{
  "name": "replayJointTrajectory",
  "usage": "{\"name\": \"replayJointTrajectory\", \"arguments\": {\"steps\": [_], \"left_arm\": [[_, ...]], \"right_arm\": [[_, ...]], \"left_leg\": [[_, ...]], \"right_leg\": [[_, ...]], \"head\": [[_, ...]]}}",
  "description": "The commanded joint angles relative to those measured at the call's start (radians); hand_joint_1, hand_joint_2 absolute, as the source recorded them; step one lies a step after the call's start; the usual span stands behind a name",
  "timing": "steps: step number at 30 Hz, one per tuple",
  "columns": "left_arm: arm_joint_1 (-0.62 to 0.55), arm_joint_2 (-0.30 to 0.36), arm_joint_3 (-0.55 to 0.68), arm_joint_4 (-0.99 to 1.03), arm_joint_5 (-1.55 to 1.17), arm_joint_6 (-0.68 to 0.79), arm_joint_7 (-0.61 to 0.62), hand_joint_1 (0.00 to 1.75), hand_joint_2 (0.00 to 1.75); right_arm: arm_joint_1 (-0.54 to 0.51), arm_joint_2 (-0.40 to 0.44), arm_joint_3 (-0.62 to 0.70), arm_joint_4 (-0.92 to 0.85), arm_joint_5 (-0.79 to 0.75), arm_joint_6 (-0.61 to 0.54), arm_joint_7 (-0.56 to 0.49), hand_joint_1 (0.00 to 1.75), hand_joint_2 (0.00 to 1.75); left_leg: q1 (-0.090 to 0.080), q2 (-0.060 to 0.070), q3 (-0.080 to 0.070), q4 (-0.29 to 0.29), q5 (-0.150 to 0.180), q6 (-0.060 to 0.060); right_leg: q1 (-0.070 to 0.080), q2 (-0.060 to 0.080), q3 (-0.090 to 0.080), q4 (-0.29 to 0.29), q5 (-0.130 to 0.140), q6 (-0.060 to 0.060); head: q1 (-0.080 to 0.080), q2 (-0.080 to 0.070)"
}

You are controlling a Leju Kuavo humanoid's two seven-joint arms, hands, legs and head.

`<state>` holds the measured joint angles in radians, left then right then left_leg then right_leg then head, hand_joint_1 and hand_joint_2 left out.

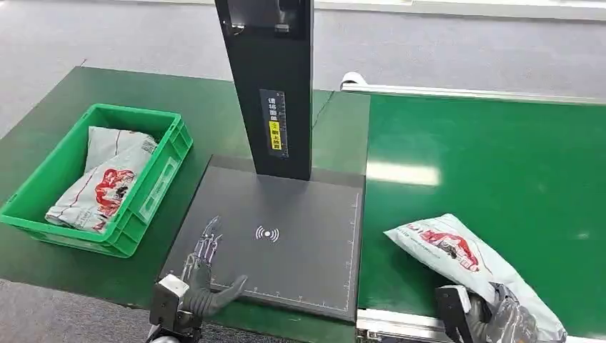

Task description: Moved the parcel from conveyor to table for the left to box.

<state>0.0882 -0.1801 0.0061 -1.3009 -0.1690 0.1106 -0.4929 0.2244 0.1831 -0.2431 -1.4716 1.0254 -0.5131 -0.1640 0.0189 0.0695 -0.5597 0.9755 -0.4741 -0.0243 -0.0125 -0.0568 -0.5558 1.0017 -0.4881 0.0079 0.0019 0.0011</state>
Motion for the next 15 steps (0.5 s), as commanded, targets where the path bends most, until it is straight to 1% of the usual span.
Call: {"name": "replayJointTrajectory", "arguments": {"steps": [1,3,5,6,7,8,10,11,12,13,14,15], "left_arm": [[-0.026,-0.011,0.007,0.058,-0.003,-0.002,-0.01,0.0,1.75],[-0.039,-0.012,-0.001,0.077,-0.006,-0.001,-0.023,0.0,1.75],[-0.053,-0.016,-0.009,0.097,-0.006,0.001,-0.034,0.0,1.75],[-0.056,-0.017,-0.012,0.102,-0.006,0.002,-0.038,0.0,1.75],[-0.055,-0.017,-0.015,0.101,-0.005,0.005,-0.044,0.0,1.75],[-0.052,-0.016,-0.019,0.098,-0.002,0.009,-0.049,0.0,1.75],[-0.05,-0.011,-0.022,0.094,0.001,0.012,-0.051,0.0,1.75],[-0.048,-0.006,-0.025,0.09,0.007,0.016,-0.053,0.0,1.75],[-0.046,0.0,-0.029,0.086,0.012,0.02,-0.054,0.0,1.75],[-0.046,0.003,-0.031,0.087,0.015,0.022,-0.054,0.0,1.75],[-0.046,0.005,-0.032,0.089,0.018,0.024,-0.055,0.0,1.75],[-0.049,0.007,-0.034,0.095,0.021,0.026,-0.057,0.0,1.75]], "right_arm": [[0.022,-0.081,0.175,-0.302,-0.024,-0.04,-0.029,1.75,1.75],[-0.02,-0.122,0.276,-0.307,-0.026,-0.042,-0.053,1.75,1.75],[-0.095,-0.158,0.392,-0.263,-0.028,-0.034,-0.058,1.75,1.75],[-0.126,-0.164,0.432,-0.238,-0.033,-0.03,-0.059,1.75,1.75],[-0.149,-0.168,0.467,-0.216,-0.048,-0.032,-0.064,1.75,1.75],[-0.176,-0.167,0.497,-0.195,-0.055,-0.035,-0.065,1.75,1.75],[-0.196,-0.172,0.517,-0.178,-0.067,-0.038,-0.07,1.75,1.75],[-0.22,-0.18,0.54,-0.166,-0.085,-0.045,-0.071,1.75,1.75],[-0.245,-0.191,0.562,-0.152,-0.105,-0.047,-0.07,1.75,1.75],[-0.26,-0.196,0.575,-0.143,-0.121,-0.045,-0.072,1.75,1.75],[-0.275,-0.199,0.587,-0.133,-0.14,-0.038,-0.08,1.75,1.75],[-0.291,-0.201,0.598,-0.117,-0.154,-0.031,-0.086,1.75,1.75]], "left_leg": [[-0.001,-0.005,-0.001,0.001,0.0,0.002],[-0.001,-0.004,-0.001,0.001,0.0,0.002],[-0.001,0.001,-0.001,0.0,0.0,0.001],[-0.001,0.0,-0.001,0.0,0.0,0.002],[0.0,0.002,0.0,0.0,0.0,0.001],[0.0,0.002,0.0,0.0,0.0,0.002],[0.0,0.002,0.0,-0.001,0.001,0.002],[0.0,0.002,0.001,0.0,0.0,0.001],[0.0,0.0,0.001,-0.001,0.001,0.002],[0.0,0.0,0.001,-0.001,0.001,0.001],[0.0,0.001,0.001,-0.001,0.001,0.002],[0.0,0.0,0.002,-0.001,0.001,0.002]], "right_leg": [[-0.001,0.005,-0.001,0.001,0.0,-0.001],[-0.001,0.006,-0.002,0.001,0.0,-0.001],[-0.001,0.006,-0.002,0.001,0.001,0.0],[-0.001,0.009,-0.002,0.0,0.002,0.0],[-0.001,0.009,-0.002,0.0,0.002,0.0],[0.0,0.012,-0.002,0.0,0.003,-0.001],[0.0,0.01,-0.002,0.0,0.003,-0.001],[0.0,0.007,0.0,0.0,0.002,-0.001],[0.0,0.009,0.0,-0.001,0.002,-0.001],[0.0,0.007,0.0,0.0,0.002,-0.001],[0.0,0.01,-0.001,-0.001,0.002,-0.001],[0.0,0.009,0.0,-0.001,0.002,-0.001]], "head": [[0.0,0.0],[0.0,0.0],[0.0,0.0],[0.0,0.0],[0.0,0.0],[0.0,0.0],[0.0,0.0],[0.0,0.0],[0.0,0.0],[0.0,0.0],[0.0,0.0],[0.0,0.0]]}}
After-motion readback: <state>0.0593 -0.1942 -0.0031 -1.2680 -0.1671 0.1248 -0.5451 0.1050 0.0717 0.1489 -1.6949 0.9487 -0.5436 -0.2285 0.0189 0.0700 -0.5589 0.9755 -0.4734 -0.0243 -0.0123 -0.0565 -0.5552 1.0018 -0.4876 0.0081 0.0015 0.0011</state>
